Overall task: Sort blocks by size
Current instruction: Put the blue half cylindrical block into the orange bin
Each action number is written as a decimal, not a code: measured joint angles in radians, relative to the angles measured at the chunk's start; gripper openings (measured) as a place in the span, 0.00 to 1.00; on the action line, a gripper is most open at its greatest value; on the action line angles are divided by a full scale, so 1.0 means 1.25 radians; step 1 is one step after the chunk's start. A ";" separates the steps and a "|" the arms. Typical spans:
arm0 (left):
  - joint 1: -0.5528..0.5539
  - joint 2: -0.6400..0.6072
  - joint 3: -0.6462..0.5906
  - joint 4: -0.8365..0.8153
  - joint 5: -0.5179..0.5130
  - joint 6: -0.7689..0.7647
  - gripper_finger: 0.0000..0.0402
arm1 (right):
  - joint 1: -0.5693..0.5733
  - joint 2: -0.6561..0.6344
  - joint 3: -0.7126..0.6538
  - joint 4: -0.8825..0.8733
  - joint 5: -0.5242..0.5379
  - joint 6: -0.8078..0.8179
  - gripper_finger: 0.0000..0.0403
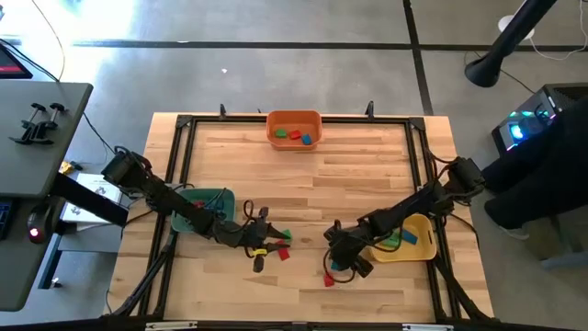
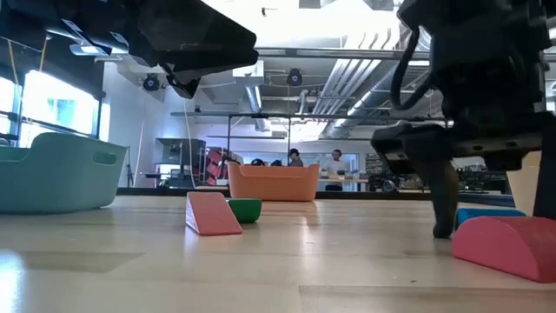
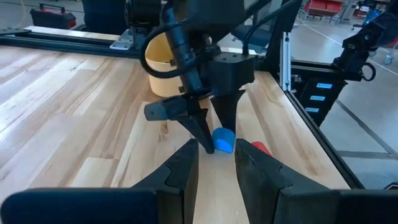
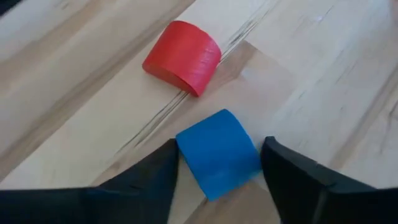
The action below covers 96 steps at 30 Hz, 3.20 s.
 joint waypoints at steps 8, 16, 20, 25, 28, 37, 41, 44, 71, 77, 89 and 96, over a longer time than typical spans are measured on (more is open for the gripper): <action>0.000 0.000 0.000 0.006 -0.003 0.000 0.22 | -0.019 0.002 -0.098 0.219 -0.001 0.151 0.32; 0.000 0.001 0.010 0.024 -0.005 0.138 0.22 | -0.107 0.009 -0.188 0.603 0.103 0.275 0.32; -0.002 0.001 0.031 0.017 0.041 0.385 0.22 | -0.164 0.008 -0.198 0.747 0.100 0.363 0.32; 0.014 0.001 0.078 0.001 0.049 0.523 0.29 | -0.206 0.006 -0.198 0.845 0.071 0.464 0.32; 0.030 0.000 0.107 -0.075 0.054 0.563 0.38 | -0.209 0.006 -0.198 0.855 0.048 0.504 0.32; 0.077 0.001 0.144 -0.213 0.066 0.626 0.58 | -0.209 0.006 -0.175 0.854 -0.010 0.569 0.32; 0.090 0.012 0.145 -0.210 0.067 0.679 0.58 | -0.209 0.006 -0.137 0.838 -0.066 0.569 0.32; 0.097 0.027 0.144 -0.190 0.068 0.697 0.58 | -0.209 0.005 -0.104 0.782 -0.083 0.568 0.32; 0.067 0.063 0.144 -0.156 0.024 0.594 0.15 | -0.228 0.003 -0.034 0.639 -0.065 0.569 0.49; 0.058 0.026 0.145 -0.266 -0.136 0.491 0.15 | -0.250 -0.060 -0.033 0.466 0.017 0.604 0.49; 0.295 -0.067 0.245 -0.564 -0.085 0.257 0.15 | -0.213 -0.181 -0.035 0.152 0.408 0.586 0.49; 0.537 0.017 0.421 -0.702 0.105 0.292 0.15 | -0.169 -0.164 -0.035 0.167 0.486 0.589 0.49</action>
